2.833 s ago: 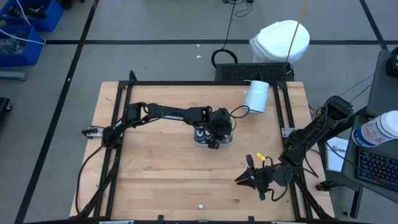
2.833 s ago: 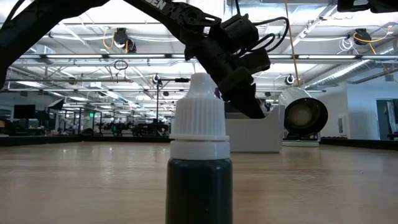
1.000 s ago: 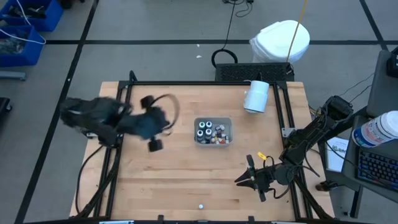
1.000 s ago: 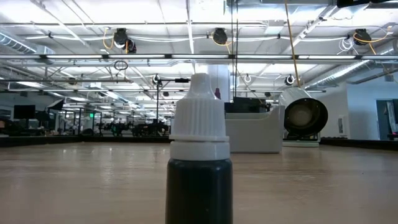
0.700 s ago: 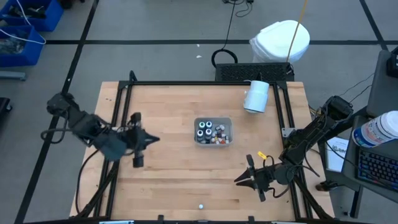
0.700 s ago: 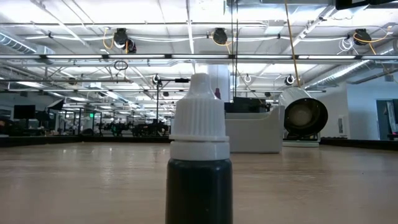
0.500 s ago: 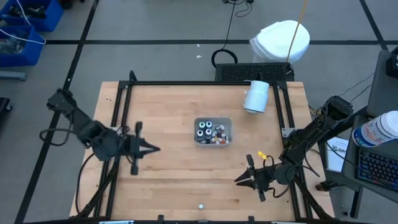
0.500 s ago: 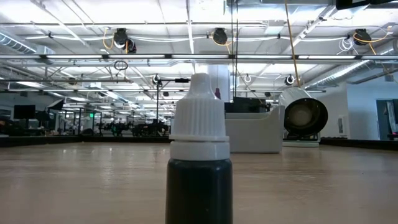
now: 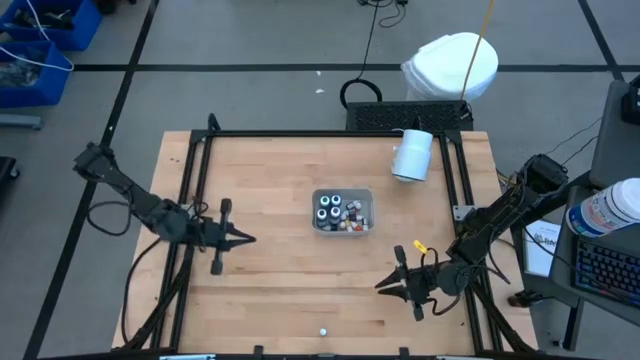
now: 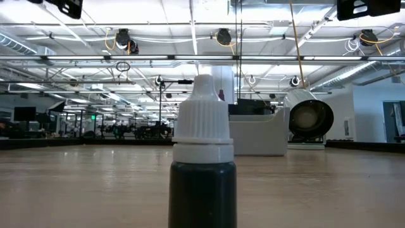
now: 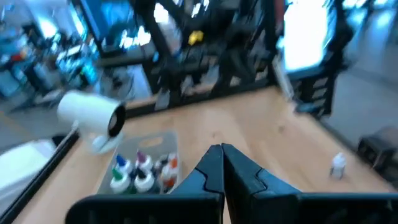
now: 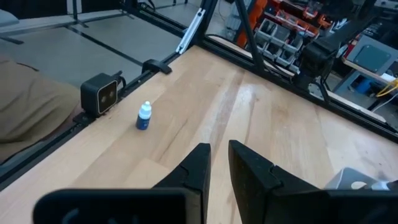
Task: Pick & Place food coloring
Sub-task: Put the small blue food coloring bottle into the gray bin
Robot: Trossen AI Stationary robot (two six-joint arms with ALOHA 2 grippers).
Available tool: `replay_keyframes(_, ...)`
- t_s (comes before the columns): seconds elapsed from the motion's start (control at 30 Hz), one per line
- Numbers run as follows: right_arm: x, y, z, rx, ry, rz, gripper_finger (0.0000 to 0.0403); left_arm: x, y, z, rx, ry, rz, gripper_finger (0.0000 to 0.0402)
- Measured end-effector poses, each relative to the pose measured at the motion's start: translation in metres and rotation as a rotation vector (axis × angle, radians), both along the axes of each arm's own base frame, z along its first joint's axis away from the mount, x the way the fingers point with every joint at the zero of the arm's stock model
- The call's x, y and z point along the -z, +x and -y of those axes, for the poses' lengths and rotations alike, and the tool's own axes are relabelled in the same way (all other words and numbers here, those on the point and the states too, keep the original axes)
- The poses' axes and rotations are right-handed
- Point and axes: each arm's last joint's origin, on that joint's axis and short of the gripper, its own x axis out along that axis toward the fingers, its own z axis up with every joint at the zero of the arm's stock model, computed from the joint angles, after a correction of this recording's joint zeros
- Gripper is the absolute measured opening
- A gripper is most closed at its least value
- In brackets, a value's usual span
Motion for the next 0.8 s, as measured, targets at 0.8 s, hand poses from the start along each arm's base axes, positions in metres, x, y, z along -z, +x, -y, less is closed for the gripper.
replay_keyframes(0.8, 0.001, 0.029, 0.023, -0.036, 0.089, -0.001, 0.0047, 0.081, -0.005, -0.048, 0.263, -0.088, 0.052, 0.0002)
